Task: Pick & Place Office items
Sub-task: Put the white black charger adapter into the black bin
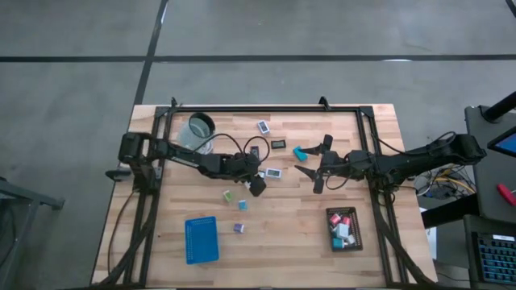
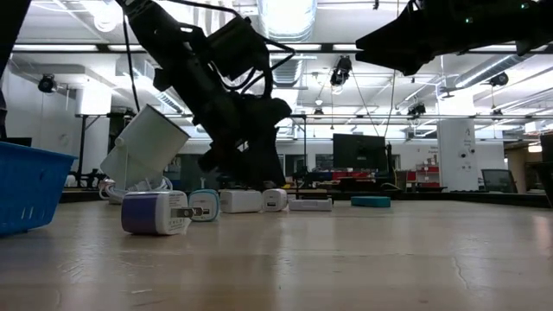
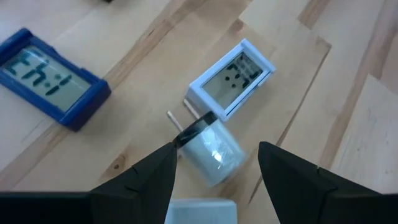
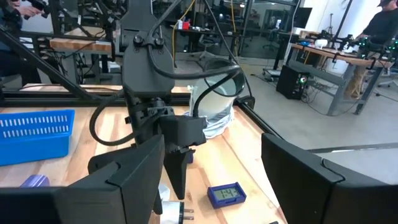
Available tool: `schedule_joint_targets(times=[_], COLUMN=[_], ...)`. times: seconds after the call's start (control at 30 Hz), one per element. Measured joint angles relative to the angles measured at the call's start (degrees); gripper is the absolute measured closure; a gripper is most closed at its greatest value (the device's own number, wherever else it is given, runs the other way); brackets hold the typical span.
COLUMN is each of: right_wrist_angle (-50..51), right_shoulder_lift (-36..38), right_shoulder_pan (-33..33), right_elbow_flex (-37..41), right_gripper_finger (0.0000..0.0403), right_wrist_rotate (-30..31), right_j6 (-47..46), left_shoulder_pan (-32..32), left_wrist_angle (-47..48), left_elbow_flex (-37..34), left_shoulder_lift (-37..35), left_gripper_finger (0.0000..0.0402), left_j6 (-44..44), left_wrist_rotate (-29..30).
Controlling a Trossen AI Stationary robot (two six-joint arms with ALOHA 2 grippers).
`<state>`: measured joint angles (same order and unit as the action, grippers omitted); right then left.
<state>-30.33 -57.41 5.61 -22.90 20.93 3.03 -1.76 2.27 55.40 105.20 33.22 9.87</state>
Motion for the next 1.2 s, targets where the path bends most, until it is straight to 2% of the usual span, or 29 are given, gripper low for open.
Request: schedule_joint_targets(times=[0.6, 1.2], right_wrist_angle=[0.0, 0.0], right_shoulder_lift=[0.0, -0.02], right_shoulder_pan=[0.0, 0.0], right_elbow_flex=[0.0, 0.0], right_gripper_finger=[0.0151, 0.0143], right_wrist_rotate=[0.0, 0.02], right_j6=[0.0, 0.0], left_shoulder_pan=[-0.04, -0.04], left_wrist_angle=[-0.07, -0.07], left_elbow_flex=[0.35, 0.37], left_shoulder_lift=[2.17, 2.17], left_gripper_finger=[0.0173, 0.0241], left_j6=[2.68, 2.81], left_wrist_rotate=[0.02, 0.04])
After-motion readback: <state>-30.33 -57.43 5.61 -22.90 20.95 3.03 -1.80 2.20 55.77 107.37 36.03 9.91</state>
